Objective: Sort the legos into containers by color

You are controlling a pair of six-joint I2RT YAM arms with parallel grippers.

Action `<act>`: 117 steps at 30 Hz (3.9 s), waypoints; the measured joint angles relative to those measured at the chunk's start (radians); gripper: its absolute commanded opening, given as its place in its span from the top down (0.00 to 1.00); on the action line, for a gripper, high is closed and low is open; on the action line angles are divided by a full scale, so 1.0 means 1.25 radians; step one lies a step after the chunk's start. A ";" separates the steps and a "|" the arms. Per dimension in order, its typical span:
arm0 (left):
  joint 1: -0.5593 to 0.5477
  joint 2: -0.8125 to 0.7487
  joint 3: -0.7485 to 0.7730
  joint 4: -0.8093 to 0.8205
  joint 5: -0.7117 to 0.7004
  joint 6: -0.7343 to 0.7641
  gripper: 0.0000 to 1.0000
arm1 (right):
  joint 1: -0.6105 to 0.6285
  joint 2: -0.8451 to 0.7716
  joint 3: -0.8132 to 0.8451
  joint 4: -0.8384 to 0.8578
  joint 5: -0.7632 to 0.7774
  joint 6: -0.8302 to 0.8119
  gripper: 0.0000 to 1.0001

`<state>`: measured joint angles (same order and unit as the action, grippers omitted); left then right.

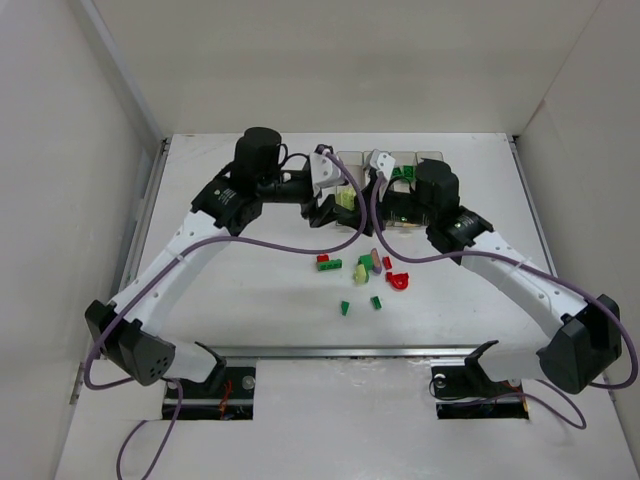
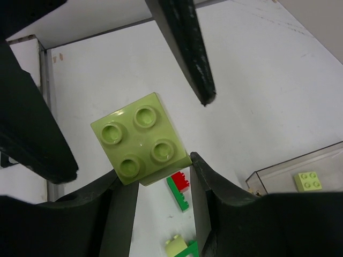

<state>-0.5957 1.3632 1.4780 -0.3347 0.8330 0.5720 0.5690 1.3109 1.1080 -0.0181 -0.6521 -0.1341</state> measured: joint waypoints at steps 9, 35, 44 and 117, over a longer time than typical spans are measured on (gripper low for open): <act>0.002 0.053 0.040 -0.036 0.000 -0.031 0.61 | 0.001 0.002 0.000 -0.004 0.005 0.000 1.00; 0.067 0.070 0.097 0.045 -0.052 -0.224 1.00 | 0.002 0.112 -0.035 0.012 0.017 0.009 1.00; 0.102 0.037 0.024 0.079 -0.110 -0.288 1.00 | -0.031 0.175 -0.016 -0.002 0.172 0.129 1.00; 0.235 -0.084 -0.322 0.328 -0.403 -0.160 0.40 | 0.051 0.111 -0.005 -0.199 0.222 -0.344 0.04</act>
<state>-0.3019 1.2587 1.0756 0.0753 0.3290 0.3721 0.6331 1.4494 1.1023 -0.2668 -0.3740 -0.5640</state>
